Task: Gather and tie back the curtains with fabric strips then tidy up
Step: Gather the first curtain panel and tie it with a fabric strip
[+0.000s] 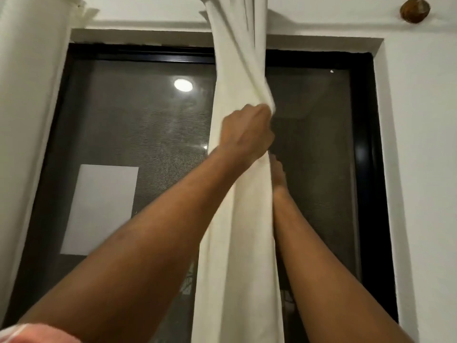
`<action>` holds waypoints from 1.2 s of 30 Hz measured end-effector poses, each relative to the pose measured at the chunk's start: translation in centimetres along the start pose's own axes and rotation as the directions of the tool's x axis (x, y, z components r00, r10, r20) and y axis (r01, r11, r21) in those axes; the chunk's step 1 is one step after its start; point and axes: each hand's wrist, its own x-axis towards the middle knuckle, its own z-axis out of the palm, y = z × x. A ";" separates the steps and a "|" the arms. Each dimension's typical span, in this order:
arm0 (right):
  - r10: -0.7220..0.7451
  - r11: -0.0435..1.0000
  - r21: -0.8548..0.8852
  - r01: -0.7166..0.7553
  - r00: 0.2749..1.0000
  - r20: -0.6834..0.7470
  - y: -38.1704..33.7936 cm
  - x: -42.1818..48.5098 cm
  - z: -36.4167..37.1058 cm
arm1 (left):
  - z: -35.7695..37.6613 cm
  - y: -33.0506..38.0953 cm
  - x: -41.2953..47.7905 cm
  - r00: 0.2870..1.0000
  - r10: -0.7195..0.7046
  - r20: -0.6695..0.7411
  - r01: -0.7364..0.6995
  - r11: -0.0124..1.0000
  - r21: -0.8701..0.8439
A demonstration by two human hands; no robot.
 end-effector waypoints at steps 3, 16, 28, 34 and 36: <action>0.022 0.999 0.033 -0.021 1.000 -0.022 0.5 0.8 0.0 | 1.7 -4.5 -2.7 0.988 -0.155 0.019 0.151 0.981 0.123; 0.030 0.993 0.117 -0.026 0.999 -0.039 -1.0 -1.7 2.4 | 7.1 -7.2 -9.3 0.912 -0.408 0.031 0.408 0.902 -0.140; 0.058 0.979 -0.178 -0.104 0.968 -0.244 0.7 -3.6 2.8 | 6.2 -9.3 -12.9 0.760 -0.648 -0.058 0.618 0.747 -0.246; -0.026 0.984 -0.179 -0.021 0.965 -0.260 -1.0 -5.3 3.9 | 6.2 -8.9 -13.7 0.807 -0.591 -0.011 0.578 0.793 -0.191; -0.009 0.996 -0.092 -0.011 0.978 -0.207 -1.9 -6.2 4.4 | 6.3 -8.1 -13.8 0.861 -0.508 -0.004 0.487 0.827 -0.281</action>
